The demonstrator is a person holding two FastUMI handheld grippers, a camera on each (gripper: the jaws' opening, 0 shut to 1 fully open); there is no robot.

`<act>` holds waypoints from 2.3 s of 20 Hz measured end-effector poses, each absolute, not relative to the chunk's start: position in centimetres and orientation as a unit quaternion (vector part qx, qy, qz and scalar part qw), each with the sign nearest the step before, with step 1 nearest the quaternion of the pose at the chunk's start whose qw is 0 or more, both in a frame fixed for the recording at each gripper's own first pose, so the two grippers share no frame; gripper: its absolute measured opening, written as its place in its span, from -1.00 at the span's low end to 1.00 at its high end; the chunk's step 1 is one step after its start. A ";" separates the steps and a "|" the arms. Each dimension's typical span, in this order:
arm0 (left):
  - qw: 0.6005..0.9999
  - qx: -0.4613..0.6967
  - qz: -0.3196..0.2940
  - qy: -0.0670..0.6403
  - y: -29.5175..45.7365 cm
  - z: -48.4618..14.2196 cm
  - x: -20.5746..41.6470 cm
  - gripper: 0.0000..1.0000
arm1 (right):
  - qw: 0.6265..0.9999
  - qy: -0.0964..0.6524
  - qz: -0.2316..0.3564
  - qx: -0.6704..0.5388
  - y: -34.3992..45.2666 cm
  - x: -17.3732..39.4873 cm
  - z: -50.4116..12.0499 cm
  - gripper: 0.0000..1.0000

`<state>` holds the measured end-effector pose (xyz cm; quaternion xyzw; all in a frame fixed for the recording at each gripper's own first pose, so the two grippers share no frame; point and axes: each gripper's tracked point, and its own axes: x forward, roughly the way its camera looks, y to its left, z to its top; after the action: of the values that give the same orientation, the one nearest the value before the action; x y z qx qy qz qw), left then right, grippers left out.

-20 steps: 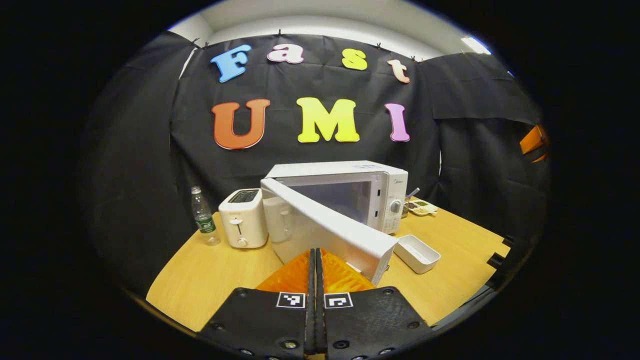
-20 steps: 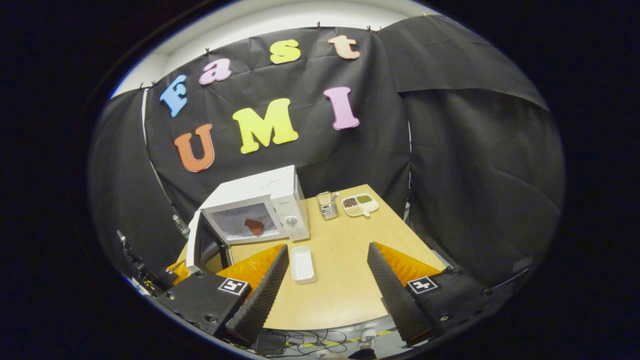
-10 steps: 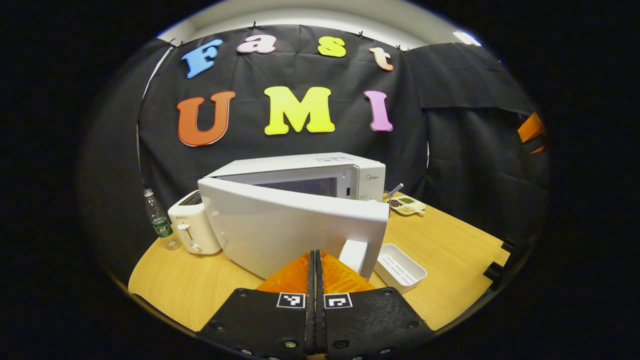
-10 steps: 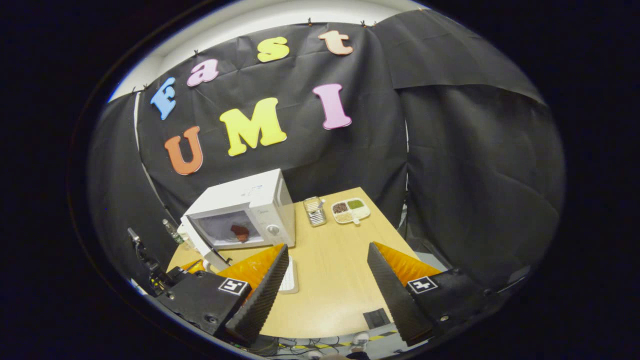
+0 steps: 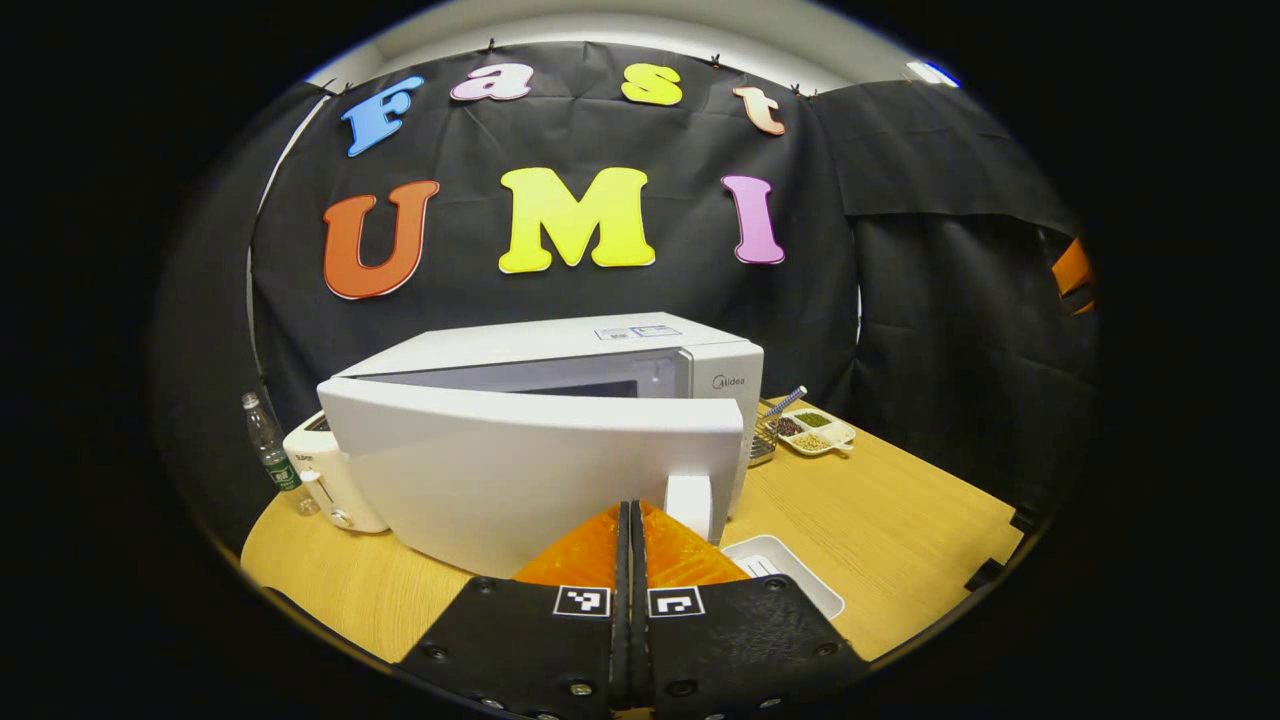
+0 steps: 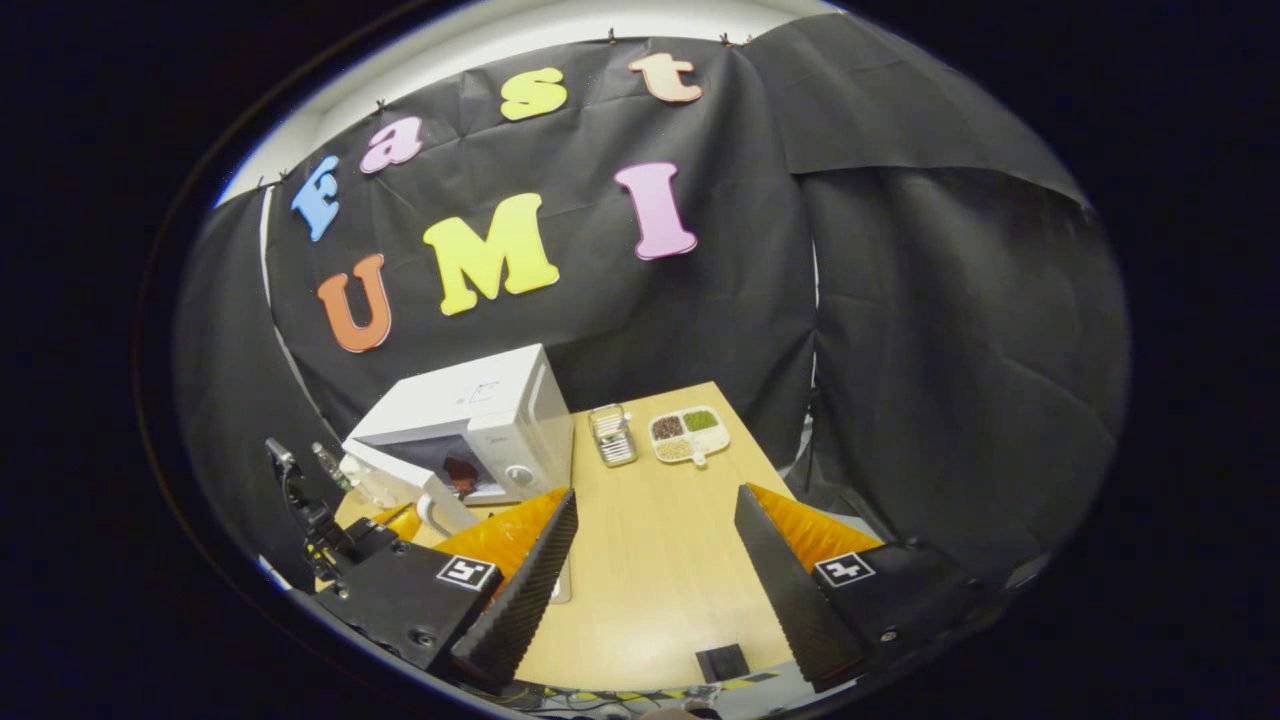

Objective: Open the microwave oven with the left hand, put the food in, and close the microwave oven.

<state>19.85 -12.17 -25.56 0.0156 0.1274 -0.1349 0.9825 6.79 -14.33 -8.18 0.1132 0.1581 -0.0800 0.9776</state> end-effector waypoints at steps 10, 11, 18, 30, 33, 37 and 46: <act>0.984 0.010 -0.113 0.139 -13.9 -26.6 25.8 -1.00 | 0.975 0.176 -0.070 0.117 -16.5 9.7 -9.4 1.00; 0.984 0.008 -0.111 0.139 -14.0 -26.7 26.4 -1.00 | 0.975 0.176 -0.069 0.118 -16.7 10.1 -9.5 1.00; 0.985 0.004 -0.096 0.140 -14.7 -27.1 29.2 -1.00 | 0.974 0.180 -0.058 0.123 -17.4 13.1 -9.7 1.00; 0.985 0.008 -0.080 0.156 -14.6 -27.2 29.5 -1.00 | 0.974 0.184 -0.044 0.127 -17.6 14.4 -10.5 1.00; 0.985 0.006 -0.072 0.155 -14.5 -26.5 29.1 -1.00 | 0.974 0.181 -0.041 0.127 -17.3 14.4 -10.4 1.00; 0.985 0.029 -0.049 0.163 -12.5 -26.6 27.0 -1.00 | 0.976 0.176 -0.041 0.123 -17.1 13.6 -10.4 1.00; 0.990 0.019 -0.063 0.128 -9.6 -21.6 17.8 0.90 | 0.977 0.163 -0.070 0.119 -14.4 8.0 -12.5 1.00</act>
<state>17.85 -9.57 -21.55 0.0190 0.1278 -0.0629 0.9896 8.01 -14.41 -12.49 0.1189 0.1635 -0.0695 0.9769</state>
